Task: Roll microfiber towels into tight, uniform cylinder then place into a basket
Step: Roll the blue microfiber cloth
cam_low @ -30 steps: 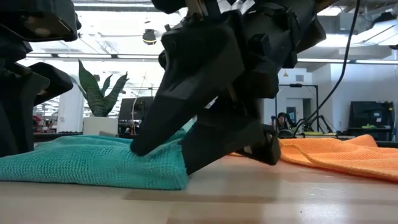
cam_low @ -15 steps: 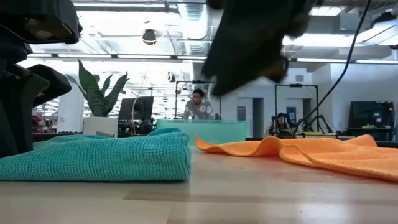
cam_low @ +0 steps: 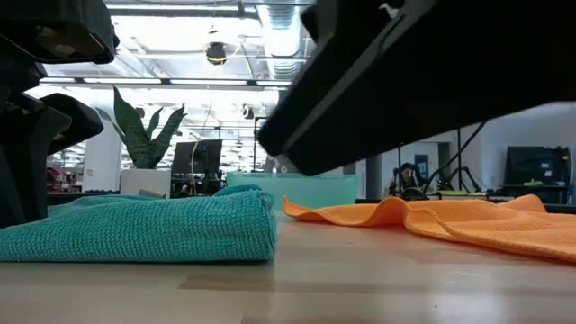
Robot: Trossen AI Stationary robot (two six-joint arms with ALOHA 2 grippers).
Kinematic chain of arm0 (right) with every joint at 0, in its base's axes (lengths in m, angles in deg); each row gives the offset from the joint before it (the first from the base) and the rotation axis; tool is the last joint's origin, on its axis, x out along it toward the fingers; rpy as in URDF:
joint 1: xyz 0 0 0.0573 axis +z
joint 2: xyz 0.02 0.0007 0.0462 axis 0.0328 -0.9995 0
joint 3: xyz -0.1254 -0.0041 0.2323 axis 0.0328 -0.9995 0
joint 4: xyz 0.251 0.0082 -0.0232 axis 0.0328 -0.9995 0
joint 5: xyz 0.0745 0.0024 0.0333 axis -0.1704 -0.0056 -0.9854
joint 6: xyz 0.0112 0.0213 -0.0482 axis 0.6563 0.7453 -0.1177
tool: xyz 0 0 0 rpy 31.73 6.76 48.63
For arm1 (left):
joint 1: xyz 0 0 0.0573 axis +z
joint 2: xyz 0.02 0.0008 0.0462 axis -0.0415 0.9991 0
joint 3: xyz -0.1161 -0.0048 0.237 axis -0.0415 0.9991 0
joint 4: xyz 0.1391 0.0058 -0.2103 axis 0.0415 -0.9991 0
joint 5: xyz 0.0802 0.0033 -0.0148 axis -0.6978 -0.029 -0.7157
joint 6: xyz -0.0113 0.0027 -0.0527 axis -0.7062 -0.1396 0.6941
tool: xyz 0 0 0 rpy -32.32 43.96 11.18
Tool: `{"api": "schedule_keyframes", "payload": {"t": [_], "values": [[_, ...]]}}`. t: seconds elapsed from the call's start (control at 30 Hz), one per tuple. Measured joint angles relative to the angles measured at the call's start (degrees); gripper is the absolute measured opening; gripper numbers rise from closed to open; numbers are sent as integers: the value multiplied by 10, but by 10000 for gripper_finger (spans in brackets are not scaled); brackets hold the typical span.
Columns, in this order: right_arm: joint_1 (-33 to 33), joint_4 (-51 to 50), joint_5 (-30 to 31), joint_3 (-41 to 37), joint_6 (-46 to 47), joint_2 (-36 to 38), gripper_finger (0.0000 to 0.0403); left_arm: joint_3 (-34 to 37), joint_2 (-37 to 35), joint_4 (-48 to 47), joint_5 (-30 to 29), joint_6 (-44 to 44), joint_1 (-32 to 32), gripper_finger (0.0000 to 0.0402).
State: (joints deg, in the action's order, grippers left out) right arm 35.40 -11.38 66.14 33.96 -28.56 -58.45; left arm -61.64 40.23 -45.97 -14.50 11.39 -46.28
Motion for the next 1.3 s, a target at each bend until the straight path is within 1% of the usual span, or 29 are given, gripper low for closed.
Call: {"api": "schedule_keyframes", "payload": {"t": [0.17, 0.33, 0.4, 0.5, 0.63, 0.7, 0.87, 1.0, 1.1, 1.2, 1.3], "values": [[-6, 16, 3, 0, -77, -3, 176, 0, 0, 0, 0, 0, 0, 55], [-22, 22, -4, 0, -78, -4, 176, 0, 0, 0, 0, 4, 0, 55], [-29, 45, -15, 3, -79, -21, 177, 0, 0, 0, 0, 4, 0, 55], [-29, 51, -16, 8, -103, -45, 178, 0, 0, 0, 1, 5, 0, 55], [-23, 45, 8, 19, -120, -60, 176, 0, 0, 0, 6, 5, 0, 55], [-26, 41, 13, 19, -107, -59, 174, 0, 0, 0, 6, 5, 0, 55], [-40, 17, 11, 19, -32, -59, 169, 0, 0, 0, 7, 5, 0, 55], [-48, -9, -14, 21, 23, -58, 162, 0, 0, 0, 8, 5, 0, 55], [-57, -12, -42, 21, 67, -57, 148, 0, 0, 0, 8, 5, 0, 55], [-63, -15, -61, 21, 75, -56, 127, 0, 0, 0, 8, 5, 0, 55], [-63, -17, -61, 21, 75, -56, 114, 0, 0, 0, 8, 5, 0, 55]]}}
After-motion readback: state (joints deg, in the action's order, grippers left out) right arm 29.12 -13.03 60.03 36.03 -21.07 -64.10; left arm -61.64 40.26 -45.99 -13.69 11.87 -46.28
